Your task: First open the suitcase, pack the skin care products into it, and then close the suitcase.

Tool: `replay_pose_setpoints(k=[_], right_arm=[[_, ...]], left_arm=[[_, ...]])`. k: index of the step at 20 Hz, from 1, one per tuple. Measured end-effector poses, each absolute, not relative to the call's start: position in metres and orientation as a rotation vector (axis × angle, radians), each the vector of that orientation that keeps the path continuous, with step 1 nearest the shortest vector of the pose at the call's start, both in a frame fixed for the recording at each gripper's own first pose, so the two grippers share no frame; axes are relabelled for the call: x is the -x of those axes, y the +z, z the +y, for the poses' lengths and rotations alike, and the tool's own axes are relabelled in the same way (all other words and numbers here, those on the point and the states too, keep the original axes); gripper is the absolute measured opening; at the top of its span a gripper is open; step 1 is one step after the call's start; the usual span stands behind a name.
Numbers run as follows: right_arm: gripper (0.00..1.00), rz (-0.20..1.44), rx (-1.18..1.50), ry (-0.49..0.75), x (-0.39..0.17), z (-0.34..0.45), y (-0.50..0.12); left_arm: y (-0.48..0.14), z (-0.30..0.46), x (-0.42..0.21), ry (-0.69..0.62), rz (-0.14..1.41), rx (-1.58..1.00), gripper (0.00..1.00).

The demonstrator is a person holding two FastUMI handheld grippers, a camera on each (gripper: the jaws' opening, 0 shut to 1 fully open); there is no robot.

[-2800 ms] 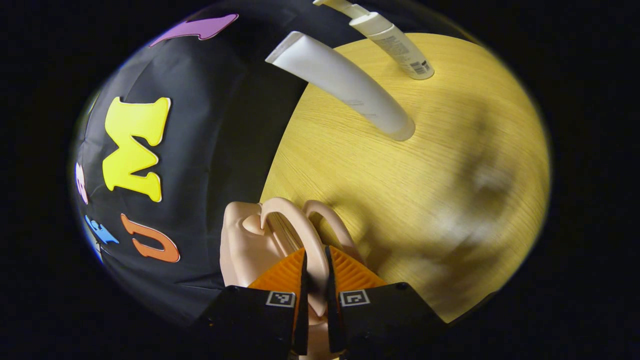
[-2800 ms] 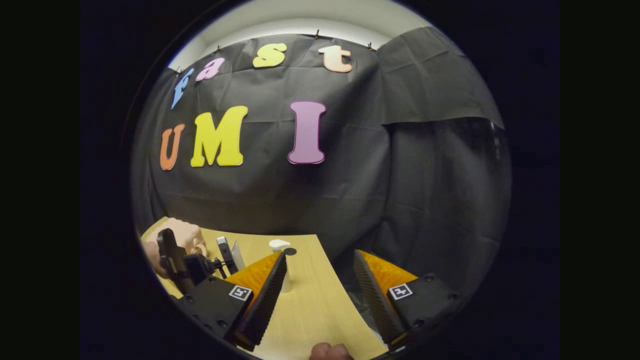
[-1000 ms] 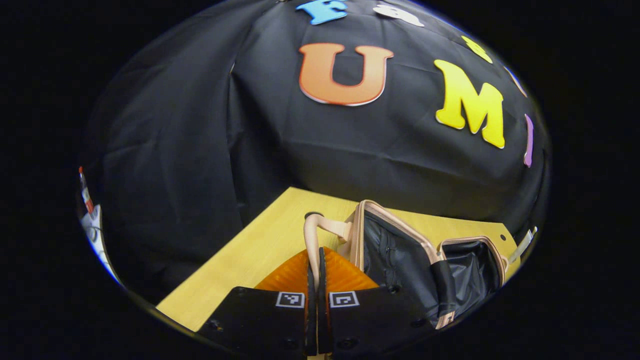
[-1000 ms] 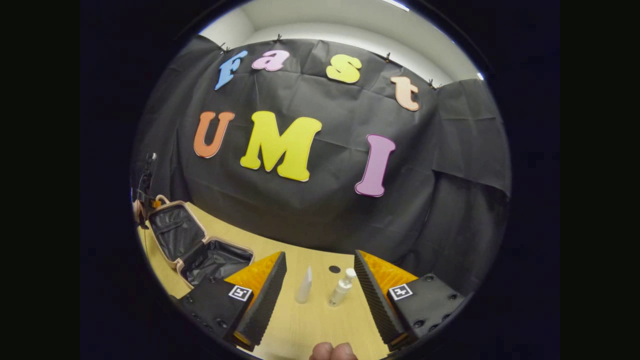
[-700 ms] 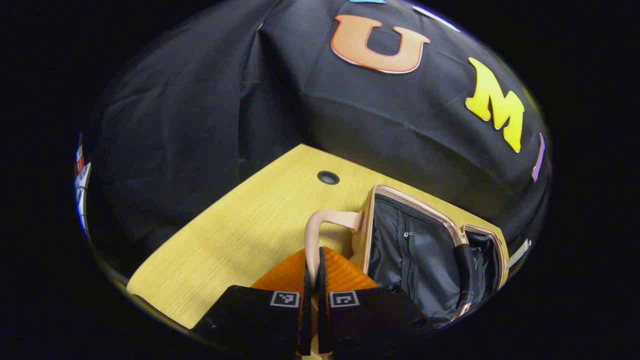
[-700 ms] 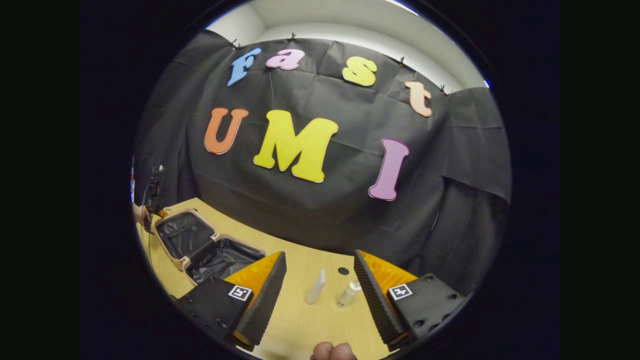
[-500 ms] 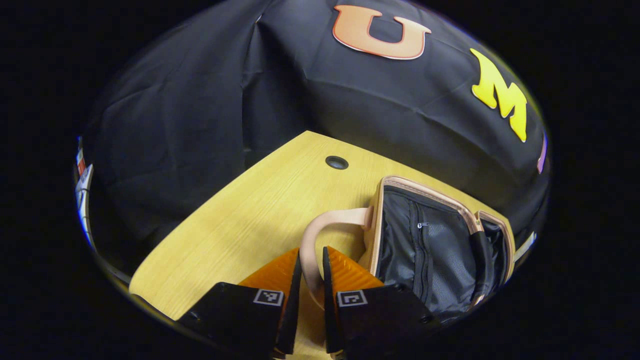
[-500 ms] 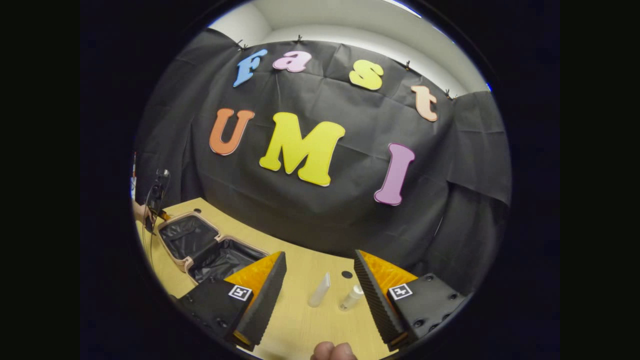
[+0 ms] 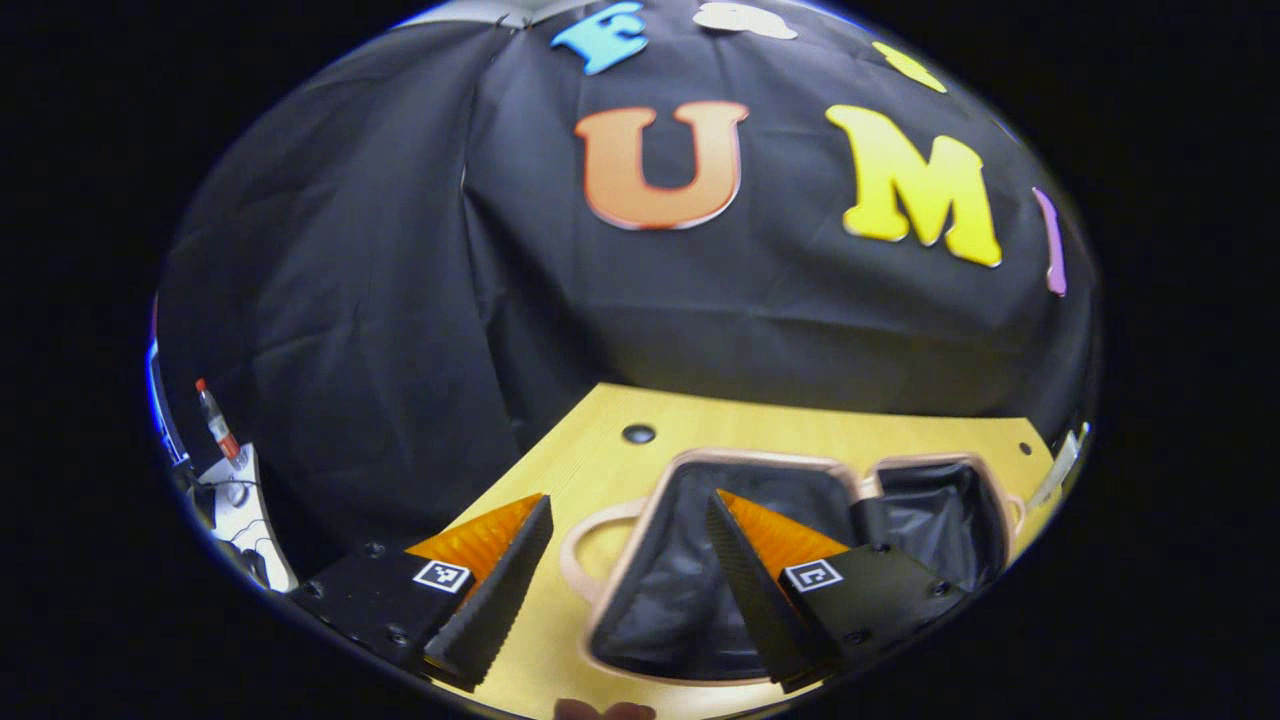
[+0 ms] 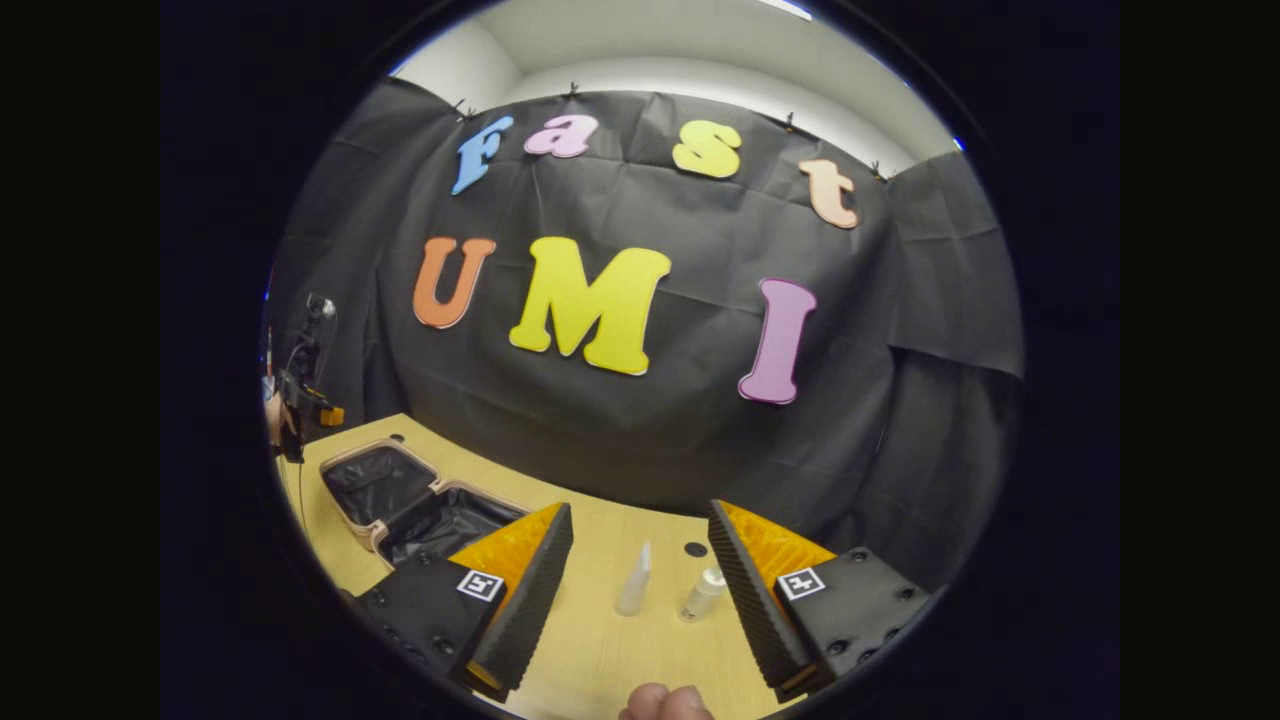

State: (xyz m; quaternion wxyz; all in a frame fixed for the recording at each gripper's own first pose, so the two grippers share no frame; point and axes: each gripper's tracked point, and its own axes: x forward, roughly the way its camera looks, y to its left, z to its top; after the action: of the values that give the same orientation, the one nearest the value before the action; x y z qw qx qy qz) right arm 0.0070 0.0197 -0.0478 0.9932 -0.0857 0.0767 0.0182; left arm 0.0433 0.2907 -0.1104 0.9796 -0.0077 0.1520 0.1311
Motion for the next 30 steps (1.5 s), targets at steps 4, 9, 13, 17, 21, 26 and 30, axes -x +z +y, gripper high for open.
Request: replay_pose_setpoints(k=[4, 9, 13, 17, 21, 26, 30], right_arm=[[0.81, 0.159, 0.121, 0.006, -0.003, -0.017, -0.059], [0.81, 0.190, 0.089, -0.033, 0.009, -0.064, -0.080], [0.81, 0.194, 0.080, -0.061, 0.011, -0.097, -0.092], [0.81, 0.229, 0.064, -0.060, 0.003, -0.123, -0.111], [0.81, 0.288, 0.061, -0.078, -0.008, -0.158, -0.141], [0.81, 0.362, 0.089, -0.086, -0.016, -0.193, -0.171], [0.81, 0.398, 0.120, -0.126, -0.025, -0.230, -0.187]], left_arm=[[-0.060, 0.155, -0.019, 0.135, 0.219, 0.013, 0.98], [-0.069, 0.013, 0.007, -0.021, 0.223, 0.030, 0.98], [-0.080, -0.063, 0.025, -0.097, 0.244, 0.089, 0.98], [-0.094, -0.129, 0.021, -0.218, 0.272, 0.066, 0.98], [-0.124, -0.196, 0.005, -0.340, 0.291, -0.019, 0.98], [-0.191, -0.246, -0.030, -0.366, 0.355, -0.045, 0.99], [-0.246, -0.268, -0.067, -0.320, 0.411, -0.012, 0.99]])
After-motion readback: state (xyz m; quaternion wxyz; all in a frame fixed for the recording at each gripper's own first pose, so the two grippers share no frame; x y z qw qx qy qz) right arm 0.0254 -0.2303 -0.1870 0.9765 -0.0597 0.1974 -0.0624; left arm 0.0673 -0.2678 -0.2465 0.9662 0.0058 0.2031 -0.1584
